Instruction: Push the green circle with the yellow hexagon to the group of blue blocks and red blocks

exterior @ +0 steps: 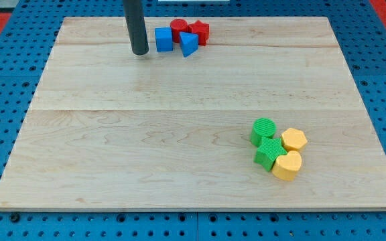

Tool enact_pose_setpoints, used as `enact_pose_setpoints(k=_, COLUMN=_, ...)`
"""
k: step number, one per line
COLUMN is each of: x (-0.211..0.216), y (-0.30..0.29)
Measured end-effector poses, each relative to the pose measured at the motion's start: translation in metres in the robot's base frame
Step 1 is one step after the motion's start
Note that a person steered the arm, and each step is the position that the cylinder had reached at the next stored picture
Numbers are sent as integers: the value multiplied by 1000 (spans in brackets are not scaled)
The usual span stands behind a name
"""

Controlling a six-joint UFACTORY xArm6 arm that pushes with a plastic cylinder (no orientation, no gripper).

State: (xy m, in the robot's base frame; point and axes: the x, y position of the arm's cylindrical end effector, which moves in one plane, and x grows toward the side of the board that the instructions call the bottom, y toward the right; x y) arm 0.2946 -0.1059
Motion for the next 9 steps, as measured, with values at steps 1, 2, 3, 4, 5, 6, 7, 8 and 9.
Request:
enact_pose_setpoints(k=1, x=5, y=6)
enact_pose_setpoints(k=2, x=33, y=64)
enact_pose_setpoints(k=3, x=52, y=134)
enact_pose_setpoints(k=4, x=65, y=214)
enact_pose_setpoints(k=5, x=118, y=289)
enact_pose_setpoints(k=6, x=186, y=315)
enact_pose_setpoints(k=7, x=238, y=312)
enact_pose_setpoints(k=8, x=227, y=279)
enact_pose_setpoints(k=9, x=189, y=231)
